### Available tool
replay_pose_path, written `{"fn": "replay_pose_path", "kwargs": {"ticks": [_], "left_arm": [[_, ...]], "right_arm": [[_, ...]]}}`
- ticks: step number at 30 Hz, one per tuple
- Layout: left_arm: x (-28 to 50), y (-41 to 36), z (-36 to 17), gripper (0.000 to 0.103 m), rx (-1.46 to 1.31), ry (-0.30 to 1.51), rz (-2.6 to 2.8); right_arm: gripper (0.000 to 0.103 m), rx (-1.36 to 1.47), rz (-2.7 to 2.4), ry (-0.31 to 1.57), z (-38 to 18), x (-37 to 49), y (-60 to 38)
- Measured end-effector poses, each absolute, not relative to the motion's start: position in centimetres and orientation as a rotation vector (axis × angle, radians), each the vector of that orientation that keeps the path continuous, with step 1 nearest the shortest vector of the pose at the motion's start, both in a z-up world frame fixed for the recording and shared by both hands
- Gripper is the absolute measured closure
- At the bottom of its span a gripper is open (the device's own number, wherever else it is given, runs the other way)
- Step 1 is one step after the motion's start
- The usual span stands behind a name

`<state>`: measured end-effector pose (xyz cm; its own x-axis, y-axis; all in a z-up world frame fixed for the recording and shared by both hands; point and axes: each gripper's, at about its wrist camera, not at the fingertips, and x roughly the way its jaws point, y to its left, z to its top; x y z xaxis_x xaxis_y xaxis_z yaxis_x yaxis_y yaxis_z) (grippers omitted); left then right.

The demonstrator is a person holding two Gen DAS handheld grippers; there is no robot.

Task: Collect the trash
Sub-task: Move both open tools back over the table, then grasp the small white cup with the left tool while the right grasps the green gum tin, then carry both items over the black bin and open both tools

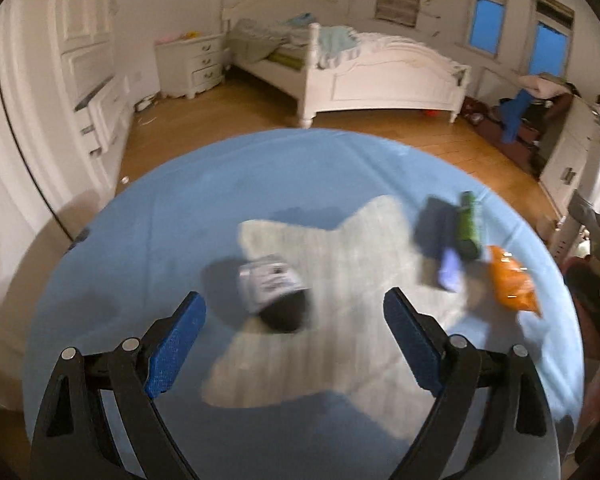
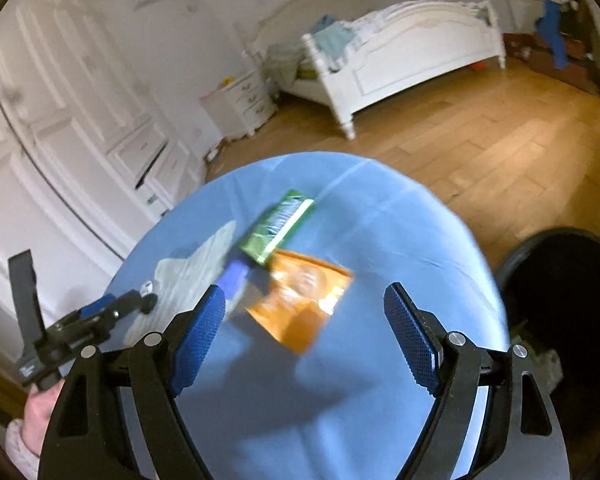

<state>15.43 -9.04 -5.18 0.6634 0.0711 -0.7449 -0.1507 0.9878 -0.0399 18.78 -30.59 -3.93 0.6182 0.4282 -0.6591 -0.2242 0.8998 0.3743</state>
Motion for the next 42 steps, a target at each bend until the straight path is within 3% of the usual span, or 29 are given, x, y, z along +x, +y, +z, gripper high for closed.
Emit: {"fn": "replay_pose_path", "kwargs": {"ticks": [8,10,14,16,17,19,30,42], "left_arm": [[16.9,-6.5,-7.0,0.015,-0.093,0.878,0.134],[17.4,-6.2,-7.5,0.025,-0.089,0.893,0.126],[17.7,-6.2,-7.3,0.036,-0.058,0.891,0.113],[17.7,-5.9,-7.2,0.045,-0.053,0.888,0.112],[17.7,-5.6,-7.2,0.054,-0.059,0.883,0.114],[17.6,-4.9,-7.1,0.061,-0.081,0.876,0.108],[15.3,-4.5,-5.9,0.061,-0.149,0.793,0.017],[14.7,-11.2,-1.1,0.061,-0.136,0.685,-0.161]], "right_arm": [[0.023,0.219,0.360,0.924,-4.5,26.0,-25.5],[0.032,0.176,0.341,0.958,-5.1,27.4,-24.1],[0.038,0.079,0.295,0.994,-6.4,29.2,-22.0],[0.052,0.044,0.283,0.989,-6.6,29.1,-21.6],[0.054,0.055,0.296,0.989,-6.6,29.0,-21.7],[0.062,0.053,0.313,0.981,-6.7,28.7,-21.9],[0.070,0.267,0.440,0.785,-2.5,22.4,-26.2],[0.072,0.365,0.413,0.630,1.0,15.2,-33.8]]}}
